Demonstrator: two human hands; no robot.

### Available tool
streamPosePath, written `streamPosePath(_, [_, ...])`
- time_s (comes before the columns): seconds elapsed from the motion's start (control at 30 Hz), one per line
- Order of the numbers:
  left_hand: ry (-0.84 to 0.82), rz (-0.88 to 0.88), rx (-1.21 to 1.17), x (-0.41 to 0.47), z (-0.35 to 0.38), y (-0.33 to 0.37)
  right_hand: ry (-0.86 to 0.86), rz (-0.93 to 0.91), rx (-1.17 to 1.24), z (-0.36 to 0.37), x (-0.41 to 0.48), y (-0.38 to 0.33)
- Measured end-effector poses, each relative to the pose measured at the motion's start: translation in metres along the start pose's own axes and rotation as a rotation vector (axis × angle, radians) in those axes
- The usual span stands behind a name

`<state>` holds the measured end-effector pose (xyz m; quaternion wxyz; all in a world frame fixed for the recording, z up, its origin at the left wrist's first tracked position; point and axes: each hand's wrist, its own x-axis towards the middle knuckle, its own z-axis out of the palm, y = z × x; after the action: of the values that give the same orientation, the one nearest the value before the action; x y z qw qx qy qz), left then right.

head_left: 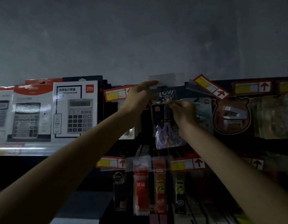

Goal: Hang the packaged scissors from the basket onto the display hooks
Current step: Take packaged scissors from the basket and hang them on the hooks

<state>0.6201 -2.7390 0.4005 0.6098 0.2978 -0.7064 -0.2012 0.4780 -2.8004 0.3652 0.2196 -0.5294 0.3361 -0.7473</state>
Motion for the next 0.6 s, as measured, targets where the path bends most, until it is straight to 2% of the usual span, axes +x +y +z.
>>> streamPosePath(0.47, [-0.003, 0.123, 0.072, -0.006, 0.003, -0.019, 0.02, -0.007, 0.012, 0.005, 0.003, 0.01])
streamPosePath(0.53, [0.024, 0.151, 0.146, -0.01, 0.004, -0.025, 0.015, 0.027, 0.02, 0.005, 0.003, 0.011])
streamPosePath(0.6, [0.088, 0.219, 0.345, -0.016, 0.004, -0.036, 0.009, 0.064, 0.029, 0.003, 0.002, 0.011])
